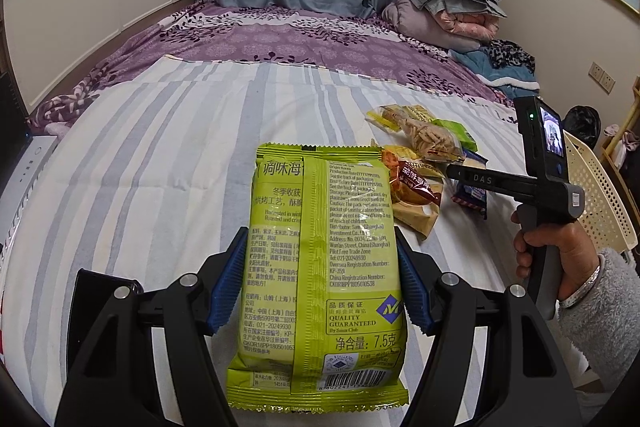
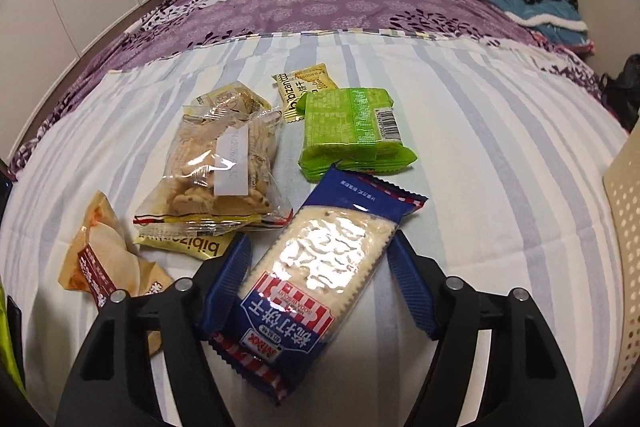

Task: Organize snacks
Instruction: 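Grasp the blue cracker pack with the right gripper while the left gripper holds the green bag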

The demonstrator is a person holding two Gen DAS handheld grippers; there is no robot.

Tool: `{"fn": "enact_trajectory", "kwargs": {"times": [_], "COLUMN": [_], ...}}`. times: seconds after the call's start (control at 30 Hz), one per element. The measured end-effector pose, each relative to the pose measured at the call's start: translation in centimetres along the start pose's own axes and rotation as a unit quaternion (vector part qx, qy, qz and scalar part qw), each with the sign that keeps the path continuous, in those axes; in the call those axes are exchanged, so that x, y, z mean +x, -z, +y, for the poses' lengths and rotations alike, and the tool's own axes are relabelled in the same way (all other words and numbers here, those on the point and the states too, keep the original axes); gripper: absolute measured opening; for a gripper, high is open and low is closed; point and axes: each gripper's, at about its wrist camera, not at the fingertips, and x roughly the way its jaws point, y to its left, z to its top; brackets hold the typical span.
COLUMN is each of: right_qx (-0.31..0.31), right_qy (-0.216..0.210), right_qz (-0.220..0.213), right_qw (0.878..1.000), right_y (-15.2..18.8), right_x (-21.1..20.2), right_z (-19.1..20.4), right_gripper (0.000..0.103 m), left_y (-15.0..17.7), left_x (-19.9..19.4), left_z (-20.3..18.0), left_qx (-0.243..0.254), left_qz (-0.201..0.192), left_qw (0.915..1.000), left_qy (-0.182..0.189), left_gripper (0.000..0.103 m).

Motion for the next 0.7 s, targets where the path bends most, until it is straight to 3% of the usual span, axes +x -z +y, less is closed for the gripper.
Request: {"fn": "enact_trajectory", "kwargs": {"times": [0.2,0.47,0.7], "right_qx": [-0.014,0.004,0.028], "right_qy": [-0.008,-0.019,-0.024], "right_qz": [0.001,0.004,-0.021], "right_qw": [1.0,1.0,0.999], "right_y": [0.7,2.6,3.1], "right_x": [-1.0,-3.1,-6.5], "right_z": [-0.4,-2.3,-4.5], "right_gripper": [0.047,0.046,0.046], "left_y": [-0.4,-1.1,-1.6], "left_x": [0.6,0.1,-0.9], "left_z": [-0.5,-2.2,-3.9], "left_qx": [0.004,0.025,0.044], "left_qz": [0.004,-0.005,-0.015], "left_qw": [1.0,0.9996,0.9987], "left_qy": [0.003,0.013,0.02], "left_gripper": [0.069,0.069,0.069]}}
